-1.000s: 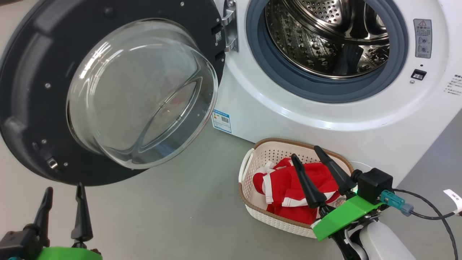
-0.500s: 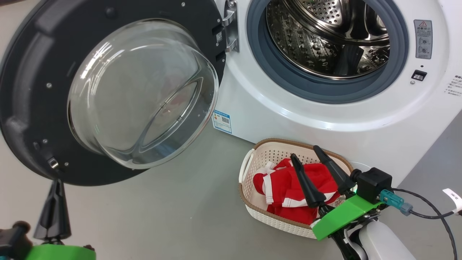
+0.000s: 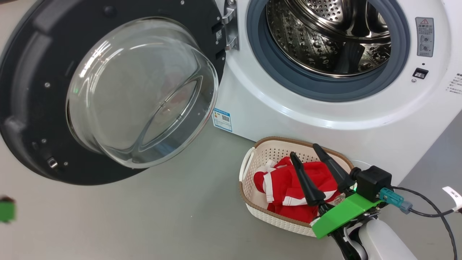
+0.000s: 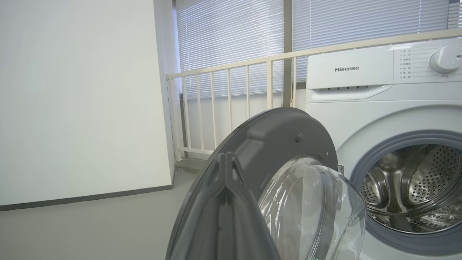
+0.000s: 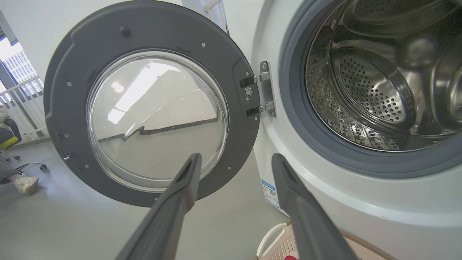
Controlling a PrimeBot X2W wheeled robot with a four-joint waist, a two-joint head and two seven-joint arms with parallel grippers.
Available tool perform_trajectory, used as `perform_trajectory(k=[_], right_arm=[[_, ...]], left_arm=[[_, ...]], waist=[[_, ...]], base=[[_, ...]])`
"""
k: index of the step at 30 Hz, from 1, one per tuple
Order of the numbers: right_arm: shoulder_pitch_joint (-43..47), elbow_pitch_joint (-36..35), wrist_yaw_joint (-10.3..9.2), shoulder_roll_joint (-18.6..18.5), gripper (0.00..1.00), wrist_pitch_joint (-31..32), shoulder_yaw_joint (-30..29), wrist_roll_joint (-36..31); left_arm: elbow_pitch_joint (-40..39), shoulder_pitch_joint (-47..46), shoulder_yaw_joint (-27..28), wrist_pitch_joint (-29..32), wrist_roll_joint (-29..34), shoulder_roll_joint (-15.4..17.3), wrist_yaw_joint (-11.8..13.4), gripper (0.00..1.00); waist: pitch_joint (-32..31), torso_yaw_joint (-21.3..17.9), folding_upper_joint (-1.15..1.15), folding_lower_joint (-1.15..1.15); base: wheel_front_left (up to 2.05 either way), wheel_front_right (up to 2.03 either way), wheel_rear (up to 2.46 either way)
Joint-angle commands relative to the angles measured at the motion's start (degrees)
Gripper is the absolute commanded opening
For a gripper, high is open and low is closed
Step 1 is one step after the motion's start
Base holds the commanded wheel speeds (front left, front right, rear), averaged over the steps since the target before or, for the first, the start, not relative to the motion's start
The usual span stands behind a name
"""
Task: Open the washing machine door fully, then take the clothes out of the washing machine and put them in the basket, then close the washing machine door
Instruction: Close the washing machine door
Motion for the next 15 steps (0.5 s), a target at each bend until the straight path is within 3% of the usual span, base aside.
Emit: perform_trajectory(k=[1,6,15], right_arm=[[-1.0,-1.3,0.09,0.3,1.00,-0.3,1.5,1.1],[-0.7,-1.4,0.09,0.3,1.00,-0.3,1.3,1.1],[-0.2,-2.0,0.09,-0.1,1.00,-0.3,0.7,0.4]], left_arm=[[-1.6,-4.4,3.5,0.9,-1.8,3.4,-0.9,0.00],[2.0,-11.6,7.3,4.7,-9.9,6.0,-3.6,0.00],[21.5,-26.3,12.3,13.1,-27.1,7.7,-6.5,0.00]], waist=[[0.0,-0.1,0.00,0.00],[0.0,-0.3,0.00,0.00],[1.1,-1.1,0.00,0.00]], base=[[0.00,0.00,0.00],[0.00,0.00,0.00],[0.00,0.00,0.00]])
